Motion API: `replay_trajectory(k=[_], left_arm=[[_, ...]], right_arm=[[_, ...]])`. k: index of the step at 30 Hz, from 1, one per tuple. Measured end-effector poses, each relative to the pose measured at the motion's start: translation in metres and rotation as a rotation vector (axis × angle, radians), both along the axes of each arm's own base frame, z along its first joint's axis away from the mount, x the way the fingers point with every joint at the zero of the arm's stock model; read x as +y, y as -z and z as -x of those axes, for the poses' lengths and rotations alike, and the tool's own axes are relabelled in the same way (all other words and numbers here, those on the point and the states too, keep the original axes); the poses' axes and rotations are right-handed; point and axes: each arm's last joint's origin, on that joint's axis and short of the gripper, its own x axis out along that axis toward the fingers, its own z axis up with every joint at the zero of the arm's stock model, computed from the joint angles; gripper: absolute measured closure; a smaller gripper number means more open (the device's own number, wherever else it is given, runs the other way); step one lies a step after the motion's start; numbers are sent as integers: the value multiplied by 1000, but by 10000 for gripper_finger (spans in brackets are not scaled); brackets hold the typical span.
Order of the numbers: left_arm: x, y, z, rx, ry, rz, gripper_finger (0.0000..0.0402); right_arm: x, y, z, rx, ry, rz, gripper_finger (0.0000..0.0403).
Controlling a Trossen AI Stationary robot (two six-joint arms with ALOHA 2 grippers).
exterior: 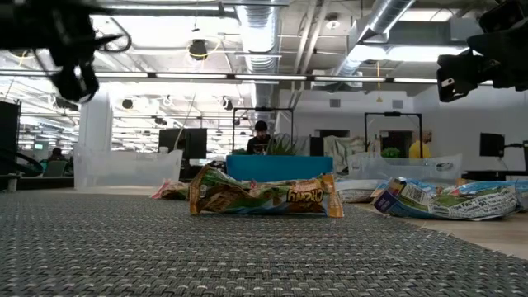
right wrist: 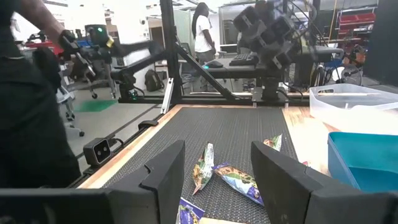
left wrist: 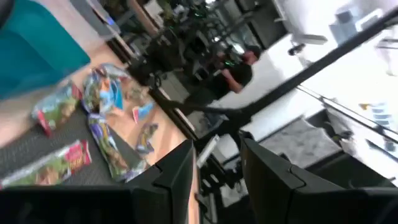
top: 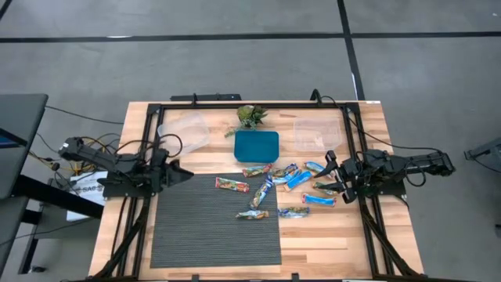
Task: Pick and place Granola Bars by type
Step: Put the yellow granola bar into the blue bin
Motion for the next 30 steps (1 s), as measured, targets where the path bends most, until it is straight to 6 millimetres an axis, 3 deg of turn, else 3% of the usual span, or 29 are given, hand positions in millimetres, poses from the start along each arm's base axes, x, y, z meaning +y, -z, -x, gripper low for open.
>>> replay_trajectory(k=[3, 7, 9, 15, 19, 25, 30], left_arm=[[-3, -12, -17, 193, -13, -72, 274], [-6, -16, -50, 554, -17, -158, 274], [-7, -20, -72, 650, -24, -177, 274], [-14, -34, -143, 741, 203, -392, 274], [-20, -39, -185, 800, 360, -571, 274], [-28, -26, -235, 943, 519, -780, 274], [-38, -9, -265, 976, 674, -789, 274]], right_arm=[[0, 0, 0, 0, 12, 0, 226], [-5, -1, -1, -6, 178, -7, 227], [-7, -4, -1, -29, 239, -72, 226], [-10, -20, 1, -148, 300, -385, 225], [-10, -28, 3, -203, 251, -615, 225], [-10, -31, 4, -196, 204, -806, 227], [-10, -30, 4, -180, 197, -853, 225]])
